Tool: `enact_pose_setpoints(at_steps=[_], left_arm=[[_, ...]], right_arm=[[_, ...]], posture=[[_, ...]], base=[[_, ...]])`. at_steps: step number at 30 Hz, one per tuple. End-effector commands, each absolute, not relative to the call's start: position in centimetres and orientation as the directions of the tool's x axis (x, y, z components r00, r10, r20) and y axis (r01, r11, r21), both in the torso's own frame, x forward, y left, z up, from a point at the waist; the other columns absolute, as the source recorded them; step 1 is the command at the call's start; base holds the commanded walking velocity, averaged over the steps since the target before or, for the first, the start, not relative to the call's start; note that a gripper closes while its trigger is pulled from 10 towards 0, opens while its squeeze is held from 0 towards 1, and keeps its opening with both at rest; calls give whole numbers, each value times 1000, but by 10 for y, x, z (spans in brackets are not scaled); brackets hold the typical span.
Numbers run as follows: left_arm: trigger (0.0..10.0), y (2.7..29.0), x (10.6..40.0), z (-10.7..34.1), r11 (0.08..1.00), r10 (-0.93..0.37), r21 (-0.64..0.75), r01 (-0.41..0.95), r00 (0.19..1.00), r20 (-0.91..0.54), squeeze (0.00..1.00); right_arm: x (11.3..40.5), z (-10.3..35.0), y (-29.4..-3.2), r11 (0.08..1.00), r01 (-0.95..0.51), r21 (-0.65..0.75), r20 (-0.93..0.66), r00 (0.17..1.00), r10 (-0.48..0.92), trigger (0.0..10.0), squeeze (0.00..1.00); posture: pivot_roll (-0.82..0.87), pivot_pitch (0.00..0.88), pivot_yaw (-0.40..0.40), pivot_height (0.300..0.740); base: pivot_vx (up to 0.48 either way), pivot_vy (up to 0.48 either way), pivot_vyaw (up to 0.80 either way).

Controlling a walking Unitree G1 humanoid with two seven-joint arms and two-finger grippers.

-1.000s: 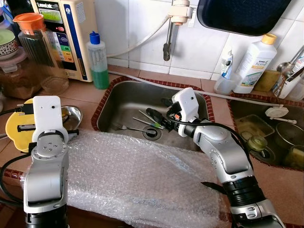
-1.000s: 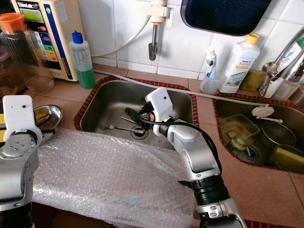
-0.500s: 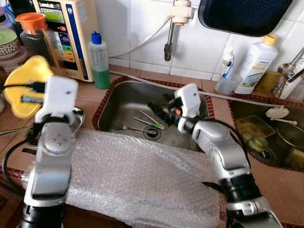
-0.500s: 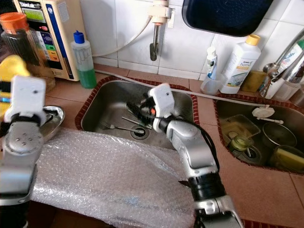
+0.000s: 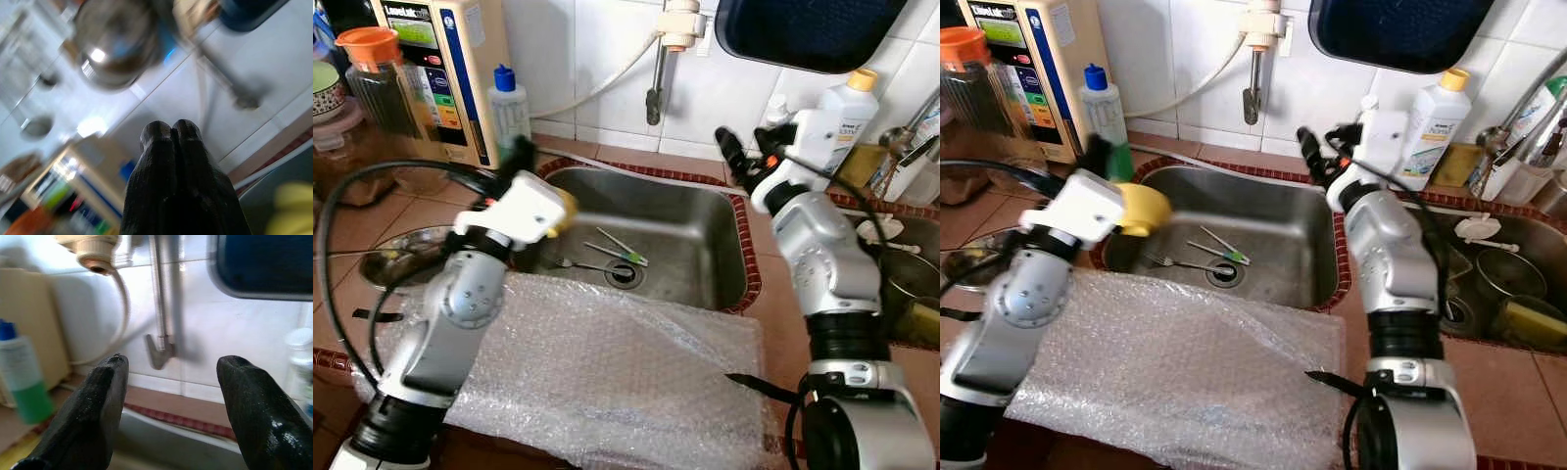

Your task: Kitchen organization

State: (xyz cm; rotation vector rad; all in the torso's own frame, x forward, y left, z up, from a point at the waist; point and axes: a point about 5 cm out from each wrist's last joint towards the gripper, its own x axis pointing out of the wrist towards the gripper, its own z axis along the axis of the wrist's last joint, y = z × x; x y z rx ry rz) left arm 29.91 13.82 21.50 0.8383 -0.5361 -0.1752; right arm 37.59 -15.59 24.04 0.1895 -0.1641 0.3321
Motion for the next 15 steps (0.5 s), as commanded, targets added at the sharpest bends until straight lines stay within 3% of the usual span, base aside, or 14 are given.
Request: enact_pose_setpoints(at_steps=[1,4,14,15], left_arm=[[0,128,297,213,632,-441,775,-11,818,370,0],[0,125,296,209,615,-481,788,9,796,367,0],[0,139,302,206,640,-382,766,-62,839,387,0],[3020,142,304,208,650,-349,755,-85,849,396,0]], right_arm=[[380,244,-155,911,-377,168,165,922,351,10000,0],[382,250,-158,919,-368,145,186,922,340,10000,0],[381,238,-160,921,-360,151,148,929,339,10000,0],[380,238,-159,919,-363,150,146,928,343,10000,0]], posture=[[145,0,-68,740],[146,0,-69,740],[144,0,-70,740],[144,0,-70,740]], base=[[0,0,0],[0,0,0],[0,0,0],[0,0,0]])
